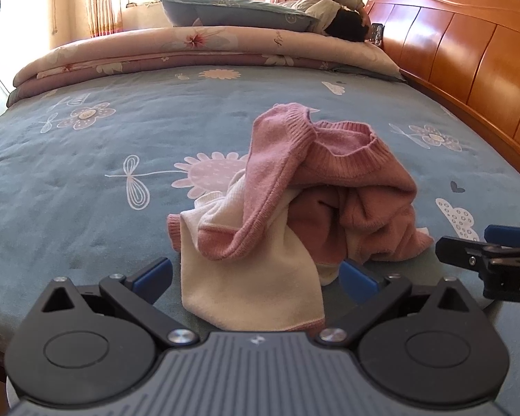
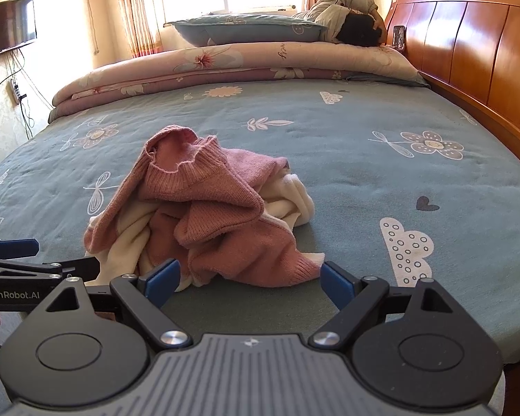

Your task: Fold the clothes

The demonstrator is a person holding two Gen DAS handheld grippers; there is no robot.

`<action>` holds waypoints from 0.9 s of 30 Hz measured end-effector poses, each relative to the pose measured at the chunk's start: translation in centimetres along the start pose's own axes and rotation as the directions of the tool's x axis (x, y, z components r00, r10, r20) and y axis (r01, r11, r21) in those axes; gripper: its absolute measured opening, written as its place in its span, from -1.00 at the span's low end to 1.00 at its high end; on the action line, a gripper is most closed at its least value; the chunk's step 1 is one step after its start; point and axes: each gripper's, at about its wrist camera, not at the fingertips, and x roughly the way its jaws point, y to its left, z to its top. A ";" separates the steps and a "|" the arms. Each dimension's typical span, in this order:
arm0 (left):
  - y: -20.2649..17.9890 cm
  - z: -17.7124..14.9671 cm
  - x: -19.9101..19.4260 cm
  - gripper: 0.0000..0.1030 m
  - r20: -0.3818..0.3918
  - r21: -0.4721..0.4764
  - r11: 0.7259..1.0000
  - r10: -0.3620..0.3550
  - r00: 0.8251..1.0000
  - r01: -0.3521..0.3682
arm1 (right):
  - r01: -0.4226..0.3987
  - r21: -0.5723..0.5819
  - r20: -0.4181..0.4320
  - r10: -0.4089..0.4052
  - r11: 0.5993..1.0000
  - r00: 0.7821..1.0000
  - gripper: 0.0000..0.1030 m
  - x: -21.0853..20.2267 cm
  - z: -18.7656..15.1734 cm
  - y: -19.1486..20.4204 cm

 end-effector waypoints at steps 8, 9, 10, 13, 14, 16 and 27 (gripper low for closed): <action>0.1 0.0 0.4 0.95 0.005 0.002 1.000 -0.001 1.000 0.001 | -0.012 -0.027 -0.007 0.011 1.000 1.000 0.77 0.4 0.1 0.3; 0.1 0.0 0.4 0.95 0.007 0.004 1.000 -0.001 1.000 0.001 | -0.014 -0.033 -0.007 0.013 0.999 1.000 0.77 0.5 0.1 0.4; 0.0 0.0 0.5 0.93 0.008 0.006 1.000 -0.001 1.000 0.001 | -0.015 -0.040 -0.007 0.015 0.999 1.000 0.76 0.5 0.1 0.5; 0.0 0.0 0.8 0.81 0.014 0.012 1.000 -0.003 1.000 0.002 | -0.019 -0.060 -0.006 0.019 0.998 1.000 0.73 0.7 0.1 0.7; 0.0 0.0 0.9 0.80 0.016 0.014 1.000 -0.004 1.000 0.004 | -0.020 -0.067 -0.006 0.020 0.998 1.000 0.69 0.8 0.1 0.7; 0.1 0.0 1.2 0.65 0.017 0.019 1.000 -0.010 1.000 0.009 | -0.021 -0.078 -0.007 0.021 0.997 1.000 0.61 1.0 0.2 0.8; 0.8 1.3 2.4 0.10 0.065 0.109 0.993 0.047 0.997 -0.054 | -0.059 -0.067 -0.042 0.056 0.996 0.998 0.46 2.9 0.0 0.1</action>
